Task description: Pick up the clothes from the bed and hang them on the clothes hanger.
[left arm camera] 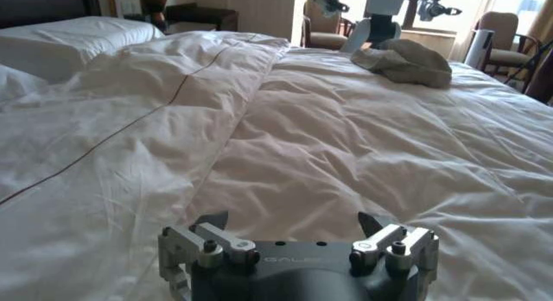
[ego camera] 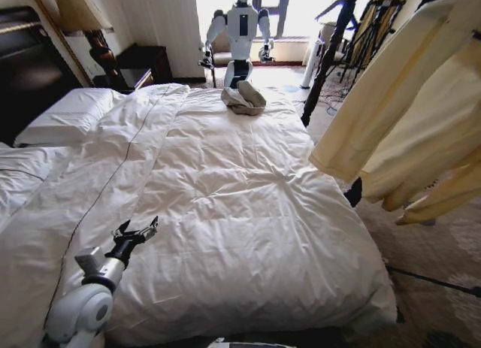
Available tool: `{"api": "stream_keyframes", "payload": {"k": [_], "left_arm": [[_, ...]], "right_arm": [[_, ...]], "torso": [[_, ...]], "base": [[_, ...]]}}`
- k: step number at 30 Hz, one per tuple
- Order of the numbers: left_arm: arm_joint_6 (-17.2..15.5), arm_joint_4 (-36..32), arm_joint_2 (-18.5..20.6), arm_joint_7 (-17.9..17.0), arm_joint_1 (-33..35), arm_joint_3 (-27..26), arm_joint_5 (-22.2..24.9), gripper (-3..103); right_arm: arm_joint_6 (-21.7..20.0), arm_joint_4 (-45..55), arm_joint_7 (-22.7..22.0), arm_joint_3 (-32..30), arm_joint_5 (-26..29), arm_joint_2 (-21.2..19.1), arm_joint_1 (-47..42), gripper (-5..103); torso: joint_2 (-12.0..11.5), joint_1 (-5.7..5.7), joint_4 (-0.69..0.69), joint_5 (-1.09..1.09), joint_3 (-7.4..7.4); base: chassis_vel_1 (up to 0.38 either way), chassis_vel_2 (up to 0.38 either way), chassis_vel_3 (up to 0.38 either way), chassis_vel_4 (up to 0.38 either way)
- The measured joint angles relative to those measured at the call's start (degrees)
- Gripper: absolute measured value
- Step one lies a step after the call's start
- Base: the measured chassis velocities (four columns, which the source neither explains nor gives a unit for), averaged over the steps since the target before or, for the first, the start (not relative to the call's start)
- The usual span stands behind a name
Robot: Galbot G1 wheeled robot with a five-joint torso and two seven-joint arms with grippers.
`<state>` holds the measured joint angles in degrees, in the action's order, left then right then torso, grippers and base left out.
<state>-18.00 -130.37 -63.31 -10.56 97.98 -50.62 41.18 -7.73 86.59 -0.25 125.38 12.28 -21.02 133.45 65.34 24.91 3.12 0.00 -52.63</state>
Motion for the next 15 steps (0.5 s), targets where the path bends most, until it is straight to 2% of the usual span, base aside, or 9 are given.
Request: {"api": "stream_keyframes", "payload": {"k": [9, 15], "left_arm": [[1.08, 0.77, -1.97, 0.25, 0.10, 1.66, -1.76, 100], [1.59, 1.55, -2.63, 0.41, -0.24, 2.24, -2.30, 100]], "right_arm": [[-1.15, -1.99, 1.28, 8.83, 0.27, 2.83, 7.87, 19], [-1.63, -1.88, 2.03, 10.11, 0.58, 4.17, 9.03, 19]], "torso": [[0.00, 0.00, -0.01, 0.03, 0.00], [0.00, 0.00, 0.01, 0.03, 0.00]], "base": [[0.000, 0.000, 0.000, 0.000], [0.000, 0.000, 0.000, 0.000]]}}
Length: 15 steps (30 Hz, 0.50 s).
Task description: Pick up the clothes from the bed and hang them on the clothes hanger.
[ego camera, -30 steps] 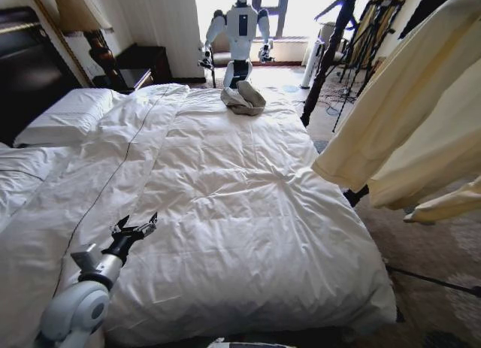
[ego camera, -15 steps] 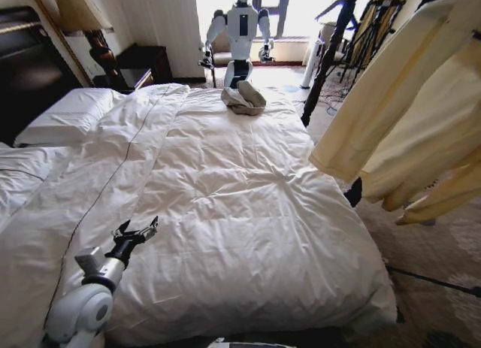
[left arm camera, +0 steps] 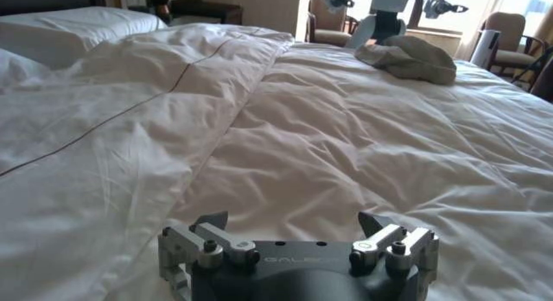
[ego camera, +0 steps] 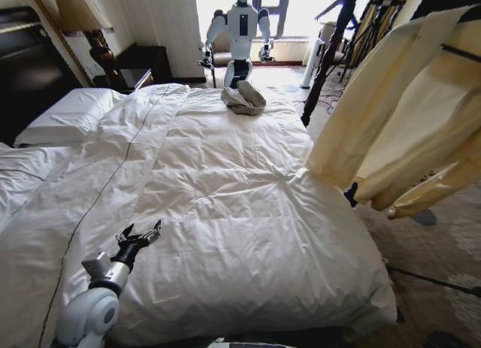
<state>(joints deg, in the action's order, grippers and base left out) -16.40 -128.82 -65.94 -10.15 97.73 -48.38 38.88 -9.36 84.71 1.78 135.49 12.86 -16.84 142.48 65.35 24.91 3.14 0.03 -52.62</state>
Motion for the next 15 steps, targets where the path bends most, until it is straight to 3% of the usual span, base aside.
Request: {"api": "stream_keyframes", "payload": {"k": [6, 15], "left_arm": [[0.15, 0.51, -0.22, 0.01, -0.41, 0.43, -0.17, 100], [0.70, 0.80, -0.15, -0.14, -0.59, 0.44, -0.17, 100]], "right_arm": [[-0.26, 2.36, 0.72, -3.95, 0.34, -0.08, -5.75, 19], [-0.32, 2.66, 1.06, -5.12, 0.30, -0.13, -7.44, 19]], "torso": [[0.00, 0.00, 0.00, -0.02, 0.00], [0.00, 0.00, -0.04, 0.01, 0.00]], "base": [[0.000, 0.000, 0.000, 0.000], [0.000, 0.000, 0.000, 0.000]]}}
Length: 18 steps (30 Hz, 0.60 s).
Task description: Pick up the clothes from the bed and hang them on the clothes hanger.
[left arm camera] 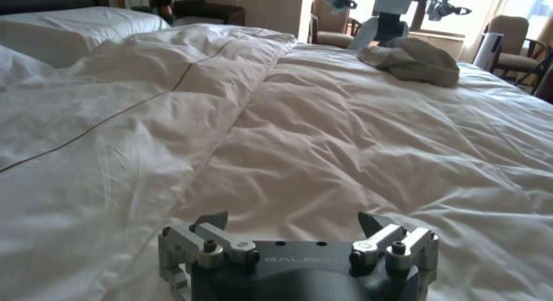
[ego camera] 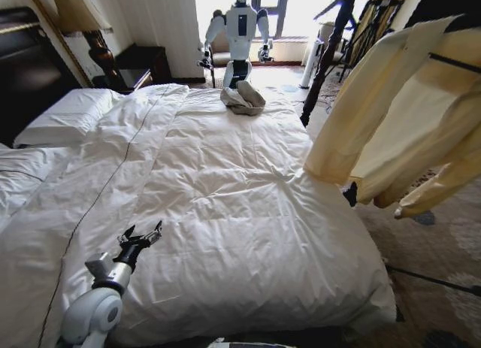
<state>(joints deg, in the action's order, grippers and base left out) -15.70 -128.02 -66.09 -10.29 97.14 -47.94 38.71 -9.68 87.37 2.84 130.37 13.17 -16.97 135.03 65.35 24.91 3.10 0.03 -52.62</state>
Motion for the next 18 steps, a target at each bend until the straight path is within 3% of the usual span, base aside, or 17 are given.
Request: {"api": "stream_keyframes", "payload": {"k": [18], "left_arm": [[0.80, -0.35, -0.28, -0.25, 0.33, 0.24, -0.47, 100]], "right_arm": [[-0.06, 0.34, 0.05, -10.15, -0.21, -0.80, -9.53, 19]], "torso": [[0.00, 0.00, 0.01, -0.03, 0.00]], "base": [[0.000, 0.000, 0.000, 0.000]]}}
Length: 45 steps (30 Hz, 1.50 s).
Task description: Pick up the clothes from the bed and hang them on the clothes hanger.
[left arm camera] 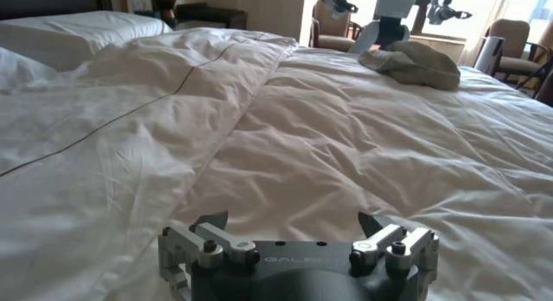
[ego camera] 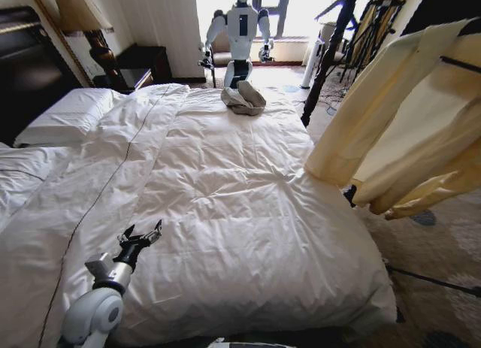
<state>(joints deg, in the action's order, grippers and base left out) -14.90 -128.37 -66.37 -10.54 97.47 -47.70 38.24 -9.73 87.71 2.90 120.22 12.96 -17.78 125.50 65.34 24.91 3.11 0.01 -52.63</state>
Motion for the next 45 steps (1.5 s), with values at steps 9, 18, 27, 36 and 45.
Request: {"api": "stream_keyframes", "payload": {"k": [9, 18, 27, 36, 45], "left_arm": [[0.26, -0.31, -0.28, -0.04, 0.10, 0.27, -0.42, 100], [0.64, -0.19, -0.96, -0.07, -0.06, 0.69, -0.80, 100], [0.99, 0.35, -1.03, -0.12, -0.34, 0.89, -0.87, 100], [1.16, 1.07, -1.09, -0.21, -0.66, 0.95, -0.87, 100], [1.19, 1.27, -1.17, -0.31, -0.80, 0.95, -0.87, 100]], "right_arm": [[-1.83, -1.21, 0.29, 4.21, 0.84, 2.21, 4.51, 19], [-2.80, -1.25, 2.55, 5.43, 0.86, 3.21, 5.03, 19], [-3.05, -0.49, 3.00, 5.13, 0.67, 3.24, 4.10, 19], [-4.18, 0.96, -0.51, 4.39, 0.03, 2.78, 2.21, 15], [-3.86, 1.49, -0.55, 2.69, -0.21, 2.20, -0.23, 19]], "torso": [[0.00, 0.00, 0.01, 0.01, 0.00], [0.00, 0.00, 0.01, 0.02, 0.00], [0.00, 0.00, 0.02, 0.01, 0.00], [0.00, 0.00, 0.00, 0.03, 0.00], [0.01, 0.00, 0.01, 0.05, 0.00]], "base": [[0.000, 0.000, 0.000, 0.000], [0.000, 0.000, 0.000, 0.000], [0.000, 0.000, 0.000, 0.000], [0.000, 0.000, 0.000, 0.000], [0.000, 0.000, 0.000, 0.000]]}}
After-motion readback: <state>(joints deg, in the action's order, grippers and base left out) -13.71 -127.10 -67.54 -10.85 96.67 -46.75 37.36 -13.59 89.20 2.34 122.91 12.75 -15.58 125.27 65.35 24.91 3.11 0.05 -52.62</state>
